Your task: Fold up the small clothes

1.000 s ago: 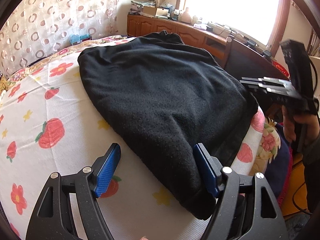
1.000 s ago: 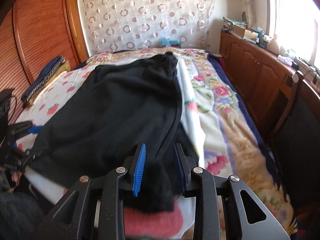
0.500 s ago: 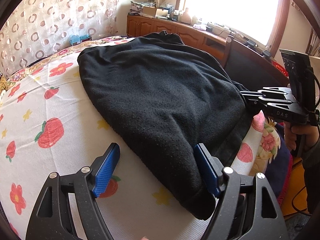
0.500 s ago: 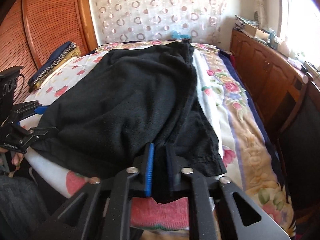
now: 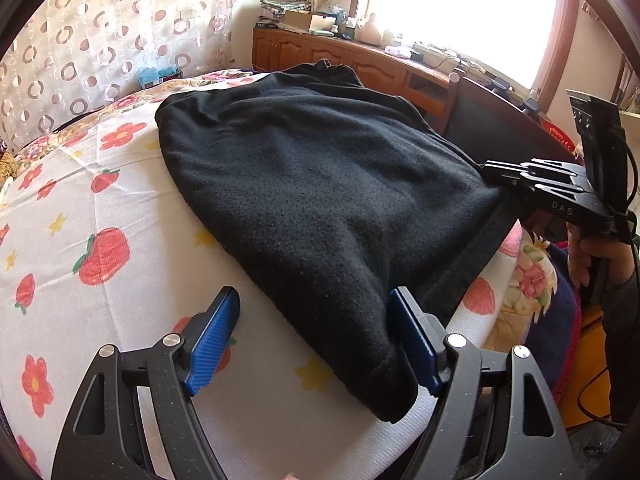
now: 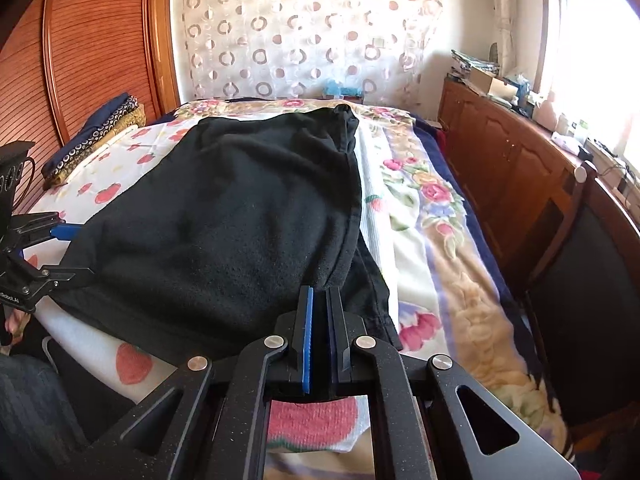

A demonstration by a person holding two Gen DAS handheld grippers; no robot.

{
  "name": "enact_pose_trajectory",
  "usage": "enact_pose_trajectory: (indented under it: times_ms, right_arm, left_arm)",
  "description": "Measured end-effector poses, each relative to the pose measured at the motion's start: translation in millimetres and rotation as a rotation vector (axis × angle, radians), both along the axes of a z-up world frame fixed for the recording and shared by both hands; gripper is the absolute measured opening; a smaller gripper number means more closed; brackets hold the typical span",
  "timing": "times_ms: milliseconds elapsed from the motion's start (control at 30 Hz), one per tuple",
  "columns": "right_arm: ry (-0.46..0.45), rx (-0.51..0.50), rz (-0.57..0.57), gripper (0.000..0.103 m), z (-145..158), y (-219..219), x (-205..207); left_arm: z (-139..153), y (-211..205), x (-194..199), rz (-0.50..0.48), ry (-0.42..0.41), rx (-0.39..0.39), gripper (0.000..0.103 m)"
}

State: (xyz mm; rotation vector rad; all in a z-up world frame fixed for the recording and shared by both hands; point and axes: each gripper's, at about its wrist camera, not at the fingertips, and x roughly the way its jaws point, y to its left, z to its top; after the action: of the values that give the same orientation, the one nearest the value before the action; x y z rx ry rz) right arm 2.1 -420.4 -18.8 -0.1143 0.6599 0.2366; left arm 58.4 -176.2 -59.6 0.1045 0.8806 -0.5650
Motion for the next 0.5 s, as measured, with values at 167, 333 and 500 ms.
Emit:
enact_pose_trajectory:
  times_ms: [167, 333, 500]
  right_arm:
    - [-0.002, 0.007, -0.001, 0.006, 1, 0, 0]
    - [-0.033, 0.023, -0.002, 0.013, 1, -3, -4]
    - [-0.033, 0.038, -0.015, 0.045, -2, -6, -4]
  left_arm:
    - [-2, 1, 0, 0.003, 0.006, -0.003, 0.078]
    - [-1, 6, -1, -0.01, 0.029, -0.041, 0.078]
    - [0, 13, -9, -0.028, 0.048, -0.087, 0.065]
